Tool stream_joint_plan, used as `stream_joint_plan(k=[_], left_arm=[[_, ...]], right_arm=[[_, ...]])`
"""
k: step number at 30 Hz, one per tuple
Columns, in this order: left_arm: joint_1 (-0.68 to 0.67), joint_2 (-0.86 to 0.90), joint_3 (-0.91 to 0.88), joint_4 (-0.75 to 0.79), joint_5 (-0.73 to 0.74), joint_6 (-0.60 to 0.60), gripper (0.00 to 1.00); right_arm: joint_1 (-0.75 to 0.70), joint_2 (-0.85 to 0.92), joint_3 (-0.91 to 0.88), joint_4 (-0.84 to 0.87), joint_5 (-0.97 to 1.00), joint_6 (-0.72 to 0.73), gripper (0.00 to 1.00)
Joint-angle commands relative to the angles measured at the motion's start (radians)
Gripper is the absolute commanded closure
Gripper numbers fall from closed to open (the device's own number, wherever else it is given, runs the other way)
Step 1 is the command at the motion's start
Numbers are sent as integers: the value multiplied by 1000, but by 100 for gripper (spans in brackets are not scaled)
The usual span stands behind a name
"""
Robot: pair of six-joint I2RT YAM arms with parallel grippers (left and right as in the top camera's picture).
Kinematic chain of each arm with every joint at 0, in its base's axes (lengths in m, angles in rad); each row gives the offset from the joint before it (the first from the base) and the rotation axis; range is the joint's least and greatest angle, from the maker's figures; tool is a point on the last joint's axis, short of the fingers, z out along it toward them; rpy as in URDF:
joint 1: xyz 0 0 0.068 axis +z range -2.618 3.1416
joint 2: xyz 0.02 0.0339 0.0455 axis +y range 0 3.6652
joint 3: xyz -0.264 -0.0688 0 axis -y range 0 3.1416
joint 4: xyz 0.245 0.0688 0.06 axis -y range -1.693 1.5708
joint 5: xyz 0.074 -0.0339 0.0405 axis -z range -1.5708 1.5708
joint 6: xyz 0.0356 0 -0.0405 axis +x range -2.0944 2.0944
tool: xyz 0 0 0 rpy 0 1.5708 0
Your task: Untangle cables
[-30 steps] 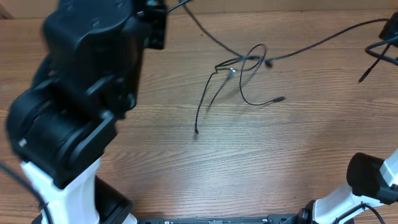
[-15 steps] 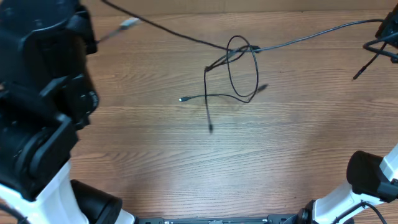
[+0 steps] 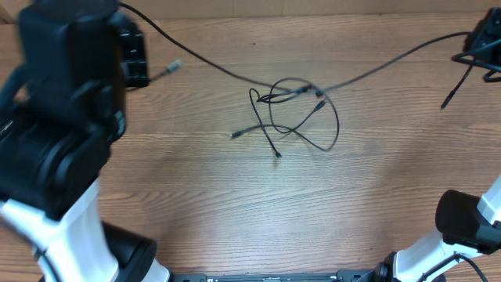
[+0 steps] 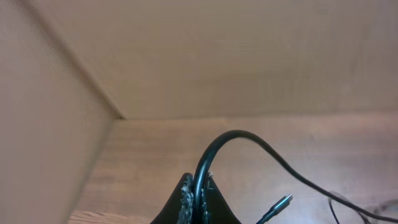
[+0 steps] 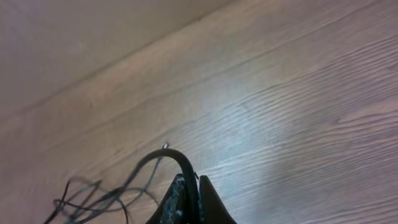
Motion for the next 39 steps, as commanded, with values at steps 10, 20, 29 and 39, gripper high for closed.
stream_joint_plan(k=[10,20,29,39], left_arm=[[11,310,0,-52,191,-66,95],[10,486,0,-50,284,-68,96],[10,497,0,-44,282,-68,95],[10,497,0,-37,283,-69,96]], right_arm=[[69,-6,-267,100,-11,-26,96],[71,-6,-533,253,-8,-26,96],[71,-6,-494,274,-7,-26,0],[122,-6,-209,117,-141,-77,0]])
